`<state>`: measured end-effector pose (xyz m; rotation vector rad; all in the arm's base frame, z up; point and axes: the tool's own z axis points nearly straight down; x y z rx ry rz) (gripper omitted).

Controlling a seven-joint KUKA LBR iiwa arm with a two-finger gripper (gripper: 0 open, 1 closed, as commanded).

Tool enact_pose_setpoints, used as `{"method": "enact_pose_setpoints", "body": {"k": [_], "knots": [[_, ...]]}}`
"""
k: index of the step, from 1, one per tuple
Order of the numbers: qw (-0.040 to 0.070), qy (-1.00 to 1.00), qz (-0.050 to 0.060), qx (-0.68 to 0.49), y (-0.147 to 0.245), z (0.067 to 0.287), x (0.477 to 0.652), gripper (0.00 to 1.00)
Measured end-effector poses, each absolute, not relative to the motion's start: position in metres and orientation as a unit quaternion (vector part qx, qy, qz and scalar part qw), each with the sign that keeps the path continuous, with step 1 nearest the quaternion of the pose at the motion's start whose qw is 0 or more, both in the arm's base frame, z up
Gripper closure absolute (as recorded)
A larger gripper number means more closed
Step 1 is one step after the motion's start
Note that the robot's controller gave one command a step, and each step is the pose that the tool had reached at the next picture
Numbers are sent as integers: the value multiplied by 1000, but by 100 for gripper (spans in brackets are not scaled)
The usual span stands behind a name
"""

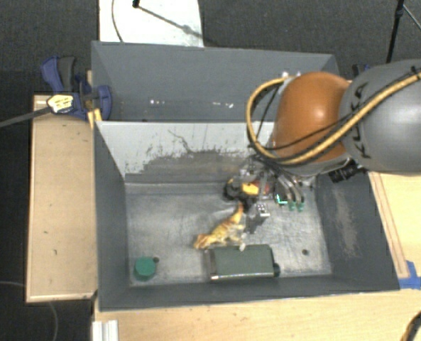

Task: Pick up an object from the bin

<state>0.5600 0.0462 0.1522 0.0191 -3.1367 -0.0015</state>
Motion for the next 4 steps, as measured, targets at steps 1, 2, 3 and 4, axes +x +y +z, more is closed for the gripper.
{"method": "enact_pose_setpoints", "body": {"k": [1,2,3,4], "knots": [[-1,-1000,-1,6,46,156,562,0],[-8,-997,0,77,26,78,552,100],[-8,-997,-1,76,26,78,552,100],[-1,-998,0,66,26,183,545,100]]}}
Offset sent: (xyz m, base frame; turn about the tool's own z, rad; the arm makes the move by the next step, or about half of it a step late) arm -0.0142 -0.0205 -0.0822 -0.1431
